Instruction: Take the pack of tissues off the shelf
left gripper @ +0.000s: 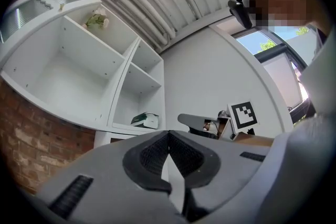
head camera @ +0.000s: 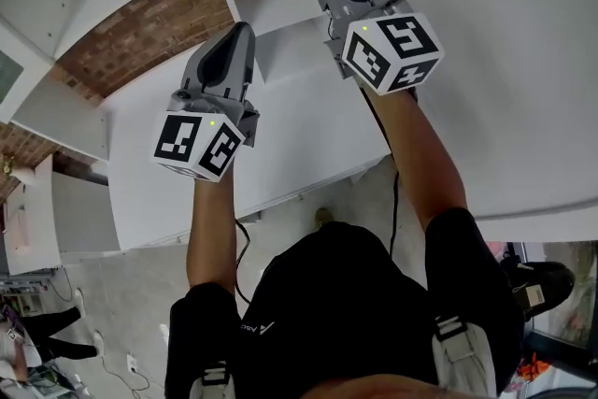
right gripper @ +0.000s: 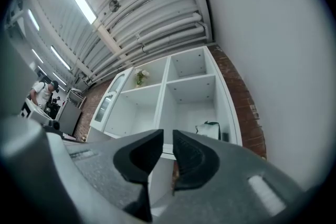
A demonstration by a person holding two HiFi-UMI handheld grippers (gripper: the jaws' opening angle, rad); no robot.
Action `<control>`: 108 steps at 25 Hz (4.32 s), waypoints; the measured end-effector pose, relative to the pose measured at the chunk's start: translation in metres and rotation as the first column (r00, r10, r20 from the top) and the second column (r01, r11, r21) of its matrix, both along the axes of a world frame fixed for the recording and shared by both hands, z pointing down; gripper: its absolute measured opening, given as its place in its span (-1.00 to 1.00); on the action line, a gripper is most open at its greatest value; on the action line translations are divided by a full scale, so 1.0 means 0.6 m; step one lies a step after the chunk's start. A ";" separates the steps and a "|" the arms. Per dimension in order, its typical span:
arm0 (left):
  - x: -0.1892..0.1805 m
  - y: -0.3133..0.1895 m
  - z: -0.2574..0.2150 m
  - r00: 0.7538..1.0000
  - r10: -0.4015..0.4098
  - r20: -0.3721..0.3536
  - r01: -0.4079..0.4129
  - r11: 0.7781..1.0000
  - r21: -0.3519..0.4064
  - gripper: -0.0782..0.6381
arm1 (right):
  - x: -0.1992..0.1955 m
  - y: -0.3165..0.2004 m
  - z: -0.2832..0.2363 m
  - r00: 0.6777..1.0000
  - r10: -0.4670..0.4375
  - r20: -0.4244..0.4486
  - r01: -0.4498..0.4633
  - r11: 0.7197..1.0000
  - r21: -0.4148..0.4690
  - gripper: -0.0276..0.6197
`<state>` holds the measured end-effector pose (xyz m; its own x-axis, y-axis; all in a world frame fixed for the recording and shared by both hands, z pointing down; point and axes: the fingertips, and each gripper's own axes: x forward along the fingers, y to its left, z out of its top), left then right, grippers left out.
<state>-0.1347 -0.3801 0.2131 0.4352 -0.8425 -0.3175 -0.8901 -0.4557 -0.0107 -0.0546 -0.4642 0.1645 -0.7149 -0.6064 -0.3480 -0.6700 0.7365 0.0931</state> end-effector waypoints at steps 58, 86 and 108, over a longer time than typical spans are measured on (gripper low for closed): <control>-0.071 -0.158 0.001 0.983 0.182 0.029 -0.182 0.983 0.014 -0.79 | -0.067 -0.357 -0.048 0.913 0.353 -0.206 -0.391 0.900 -0.190 -0.04; -0.062 -0.128 -0.026 0.996 0.083 0.043 -0.087 0.991 0.098 -0.79 | -0.021 -0.069 0.023 0.995 0.096 -0.037 -0.096 0.995 0.006 -0.05; -0.031 -0.108 -0.015 0.995 0.085 0.042 -0.089 0.991 0.096 -0.79 | 0.005 -0.023 0.058 0.996 0.084 -0.035 -0.083 0.996 0.041 -0.08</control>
